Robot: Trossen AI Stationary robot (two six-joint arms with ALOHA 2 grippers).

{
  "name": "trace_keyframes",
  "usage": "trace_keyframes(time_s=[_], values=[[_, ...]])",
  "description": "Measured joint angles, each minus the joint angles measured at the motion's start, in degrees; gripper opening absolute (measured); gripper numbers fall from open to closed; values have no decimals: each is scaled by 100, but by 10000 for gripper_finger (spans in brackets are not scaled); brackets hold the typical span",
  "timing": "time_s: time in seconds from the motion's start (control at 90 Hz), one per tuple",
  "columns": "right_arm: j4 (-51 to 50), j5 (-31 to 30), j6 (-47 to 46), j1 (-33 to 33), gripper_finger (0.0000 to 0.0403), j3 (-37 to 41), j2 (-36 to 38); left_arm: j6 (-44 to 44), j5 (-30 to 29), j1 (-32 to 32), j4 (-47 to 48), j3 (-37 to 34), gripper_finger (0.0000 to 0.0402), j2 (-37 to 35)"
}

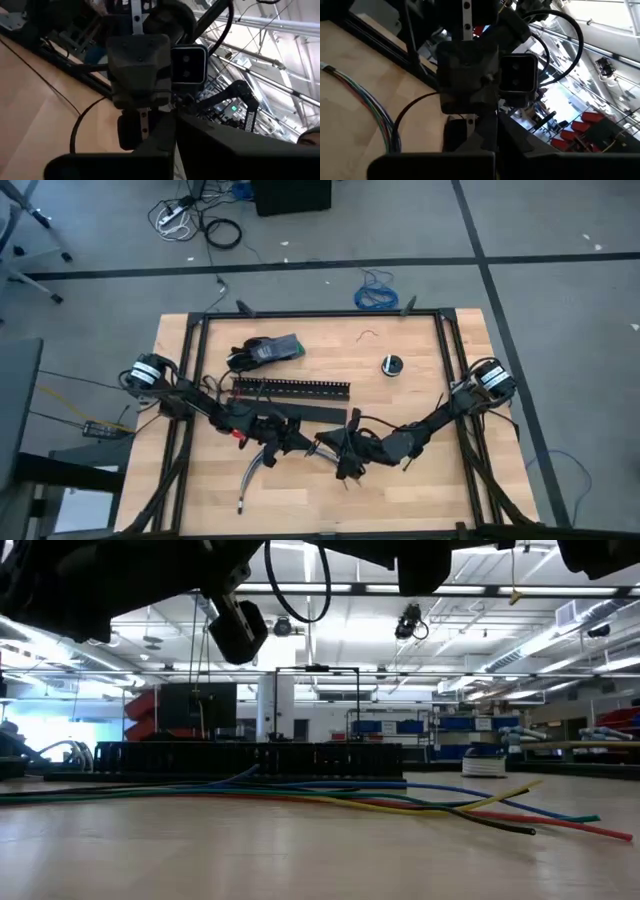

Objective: Ziptie cables
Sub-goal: Prepare the left black zip tie

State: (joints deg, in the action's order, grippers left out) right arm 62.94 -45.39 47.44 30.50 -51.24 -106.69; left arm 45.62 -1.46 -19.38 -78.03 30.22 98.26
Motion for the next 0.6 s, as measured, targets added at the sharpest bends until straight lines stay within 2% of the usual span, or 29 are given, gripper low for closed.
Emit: trace_keyframes(time_s=[0.6], values=[[-70,214,-129,-42,0,7,0,296,-273,131,300,2,0,-7]])
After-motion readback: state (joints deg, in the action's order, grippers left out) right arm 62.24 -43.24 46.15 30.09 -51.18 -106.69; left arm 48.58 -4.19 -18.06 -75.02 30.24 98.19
